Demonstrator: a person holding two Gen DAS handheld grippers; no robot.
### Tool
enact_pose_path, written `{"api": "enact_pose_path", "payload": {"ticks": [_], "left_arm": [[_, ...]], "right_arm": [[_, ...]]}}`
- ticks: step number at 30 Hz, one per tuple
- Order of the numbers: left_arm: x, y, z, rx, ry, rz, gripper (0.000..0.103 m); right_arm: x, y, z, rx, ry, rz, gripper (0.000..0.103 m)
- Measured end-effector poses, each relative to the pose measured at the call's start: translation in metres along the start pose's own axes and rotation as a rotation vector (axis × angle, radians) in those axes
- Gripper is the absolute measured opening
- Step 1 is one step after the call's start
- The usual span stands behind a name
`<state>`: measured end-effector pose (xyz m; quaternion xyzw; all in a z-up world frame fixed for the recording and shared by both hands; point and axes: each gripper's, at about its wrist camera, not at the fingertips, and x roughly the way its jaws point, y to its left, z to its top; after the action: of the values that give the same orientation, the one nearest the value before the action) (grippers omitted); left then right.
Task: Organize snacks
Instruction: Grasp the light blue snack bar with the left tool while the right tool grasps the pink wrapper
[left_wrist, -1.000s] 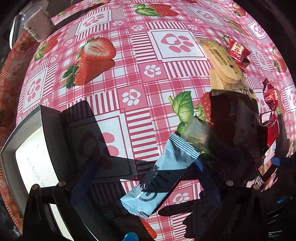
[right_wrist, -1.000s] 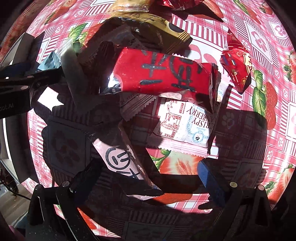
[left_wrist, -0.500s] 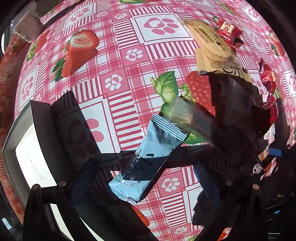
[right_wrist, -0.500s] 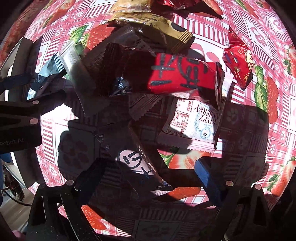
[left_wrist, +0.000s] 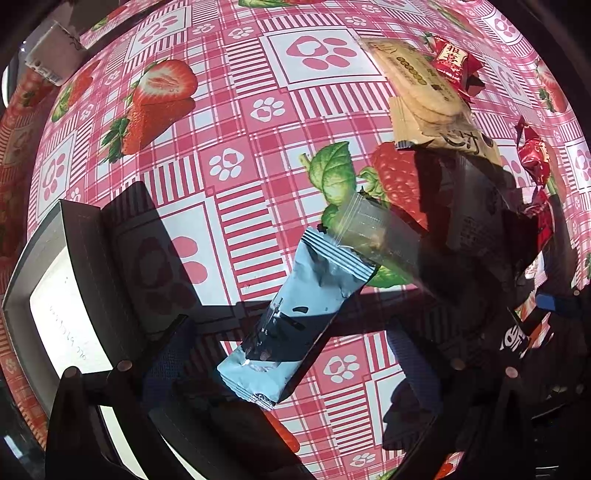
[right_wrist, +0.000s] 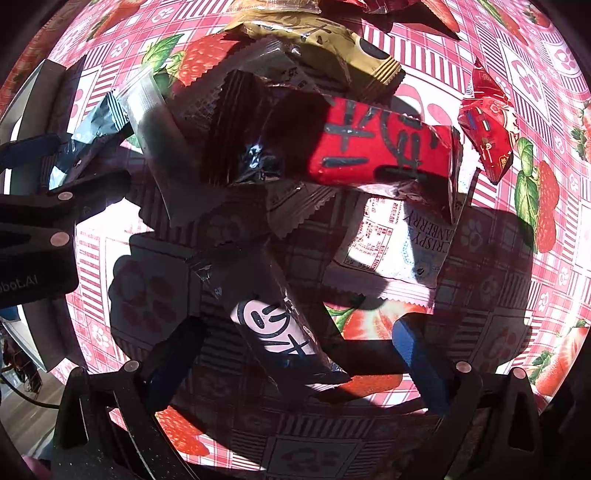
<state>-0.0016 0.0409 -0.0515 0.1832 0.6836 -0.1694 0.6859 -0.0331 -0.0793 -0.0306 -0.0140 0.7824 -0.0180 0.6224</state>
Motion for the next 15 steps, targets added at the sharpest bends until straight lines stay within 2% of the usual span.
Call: {"api": "enact_pose_path", "payload": {"ticks": [3, 6, 8, 10, 14, 15], "left_arm": [[0.001, -0.004, -0.004, -0.013, 0.030, -0.003, 0.103], [0.001, -0.017, -0.018, 0.024, 0.043, -0.006, 0.102], [0.001, -0.016, -0.028, -0.031, 0.051, -0.054, 0.102], [0.000, -0.018, -0.034, -0.028, 0.059, -0.074, 0.102], [-0.002, -0.017, -0.043, -0.002, 0.050, -0.039, 0.102], [-0.003, -0.014, -0.044, -0.004, 0.039, -0.030, 0.102]], "right_arm": [[0.000, -0.001, 0.002, 0.035, 0.005, 0.005, 0.102], [0.001, -0.021, -0.001, 0.142, 0.019, 0.024, 0.102], [0.002, -0.029, -0.005, 0.186, 0.019, 0.032, 0.102], [0.002, -0.034, -0.014, 0.206, 0.017, 0.021, 0.102], [0.006, -0.059, -0.029, 0.332, 0.038, 0.076, 0.102], [0.005, -0.061, -0.030, 0.326, 0.033, 0.082, 0.102]]}}
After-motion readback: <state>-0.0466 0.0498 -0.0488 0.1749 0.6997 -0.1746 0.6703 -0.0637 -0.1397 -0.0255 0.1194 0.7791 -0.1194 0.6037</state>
